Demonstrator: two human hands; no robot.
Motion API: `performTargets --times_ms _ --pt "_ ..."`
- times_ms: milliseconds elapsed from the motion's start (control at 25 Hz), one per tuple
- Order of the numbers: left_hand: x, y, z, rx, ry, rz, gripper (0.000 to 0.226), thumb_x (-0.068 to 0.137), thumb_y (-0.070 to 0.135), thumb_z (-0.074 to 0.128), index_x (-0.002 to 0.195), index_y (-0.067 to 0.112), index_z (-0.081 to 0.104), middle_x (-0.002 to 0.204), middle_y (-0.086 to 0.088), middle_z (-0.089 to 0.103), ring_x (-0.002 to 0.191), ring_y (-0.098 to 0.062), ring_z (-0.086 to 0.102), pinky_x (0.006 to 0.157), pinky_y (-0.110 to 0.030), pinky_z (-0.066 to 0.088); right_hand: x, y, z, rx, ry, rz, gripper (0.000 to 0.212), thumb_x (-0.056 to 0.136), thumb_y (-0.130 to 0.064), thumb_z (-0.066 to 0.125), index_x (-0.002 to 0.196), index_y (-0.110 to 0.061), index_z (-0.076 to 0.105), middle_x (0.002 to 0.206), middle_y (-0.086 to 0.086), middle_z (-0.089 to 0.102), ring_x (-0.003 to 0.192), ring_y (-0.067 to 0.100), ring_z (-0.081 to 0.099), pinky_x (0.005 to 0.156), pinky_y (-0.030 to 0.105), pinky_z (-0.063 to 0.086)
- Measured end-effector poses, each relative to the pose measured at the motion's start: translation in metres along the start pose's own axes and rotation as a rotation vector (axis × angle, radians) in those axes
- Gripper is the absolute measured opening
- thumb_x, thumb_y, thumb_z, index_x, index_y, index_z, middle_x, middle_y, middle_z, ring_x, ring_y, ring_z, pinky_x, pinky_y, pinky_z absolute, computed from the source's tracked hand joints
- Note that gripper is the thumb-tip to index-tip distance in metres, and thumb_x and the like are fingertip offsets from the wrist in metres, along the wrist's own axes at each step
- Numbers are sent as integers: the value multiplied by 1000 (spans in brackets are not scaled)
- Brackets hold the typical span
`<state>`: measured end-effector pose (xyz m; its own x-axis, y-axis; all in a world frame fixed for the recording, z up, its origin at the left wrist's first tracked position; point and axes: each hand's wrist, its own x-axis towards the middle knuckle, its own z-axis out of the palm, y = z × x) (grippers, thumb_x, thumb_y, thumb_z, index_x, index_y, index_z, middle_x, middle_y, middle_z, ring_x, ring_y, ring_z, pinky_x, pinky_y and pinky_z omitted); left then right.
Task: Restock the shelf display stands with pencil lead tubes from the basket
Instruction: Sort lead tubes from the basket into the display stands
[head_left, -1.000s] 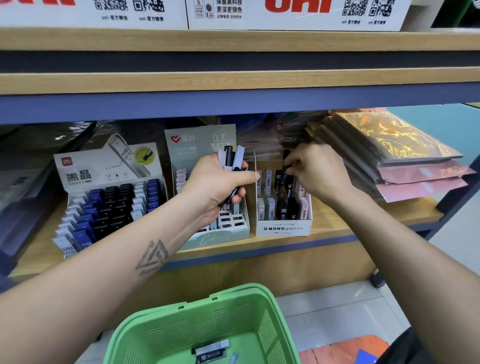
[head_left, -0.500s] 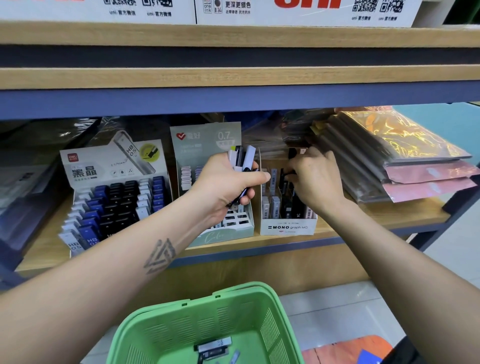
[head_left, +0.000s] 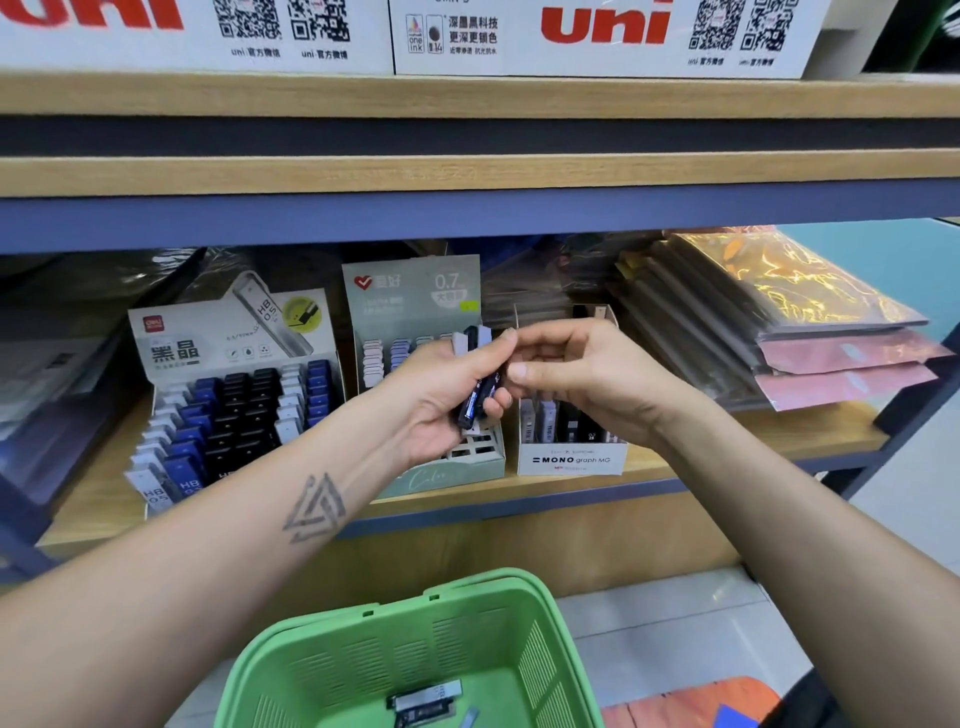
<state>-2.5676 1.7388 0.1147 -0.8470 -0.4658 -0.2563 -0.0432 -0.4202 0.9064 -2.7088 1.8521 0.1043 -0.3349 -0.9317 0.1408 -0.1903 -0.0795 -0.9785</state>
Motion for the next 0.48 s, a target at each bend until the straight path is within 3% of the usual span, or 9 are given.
performTargets --times_ms 120,240,360,480 --pt "-1 0 -3 8 4 10 32 95 28 69 107 -1 65 60 -7 61 47 -11 55 36 -15 41 3 2 6 5 5 27 45 76 -15 82 117 -2 71 110 32 67 99 32 63 105 62 43" --pt "-3 1 -5 33 -19 -2 32 95 31 68 102 0 66 64 -11 64 50 -14 60 36 -15 43 6 2 1 101 19 42 35 75 -9 80 106 3 71 92 21 70 85 25 67 86 45 56" --pt "-5 6 -9 64 -25 -26 28 96 29 67 95 1 64 67 -14 65 49 -14 59 35 -15 41 7 0 -13 174 57 77 19 75 -7 80 93 -5 75 79 11 70 68 17 66 63 24 55" --pt "-7 8 -12 70 -44 -38 19 97 20 66 98 1 62 71 -15 64 45 -10 48 31 -13 32 8 3 -21 167 109 93 16 74 -10 82 90 -9 79 77 9 72 66 13 66 61 20 56"
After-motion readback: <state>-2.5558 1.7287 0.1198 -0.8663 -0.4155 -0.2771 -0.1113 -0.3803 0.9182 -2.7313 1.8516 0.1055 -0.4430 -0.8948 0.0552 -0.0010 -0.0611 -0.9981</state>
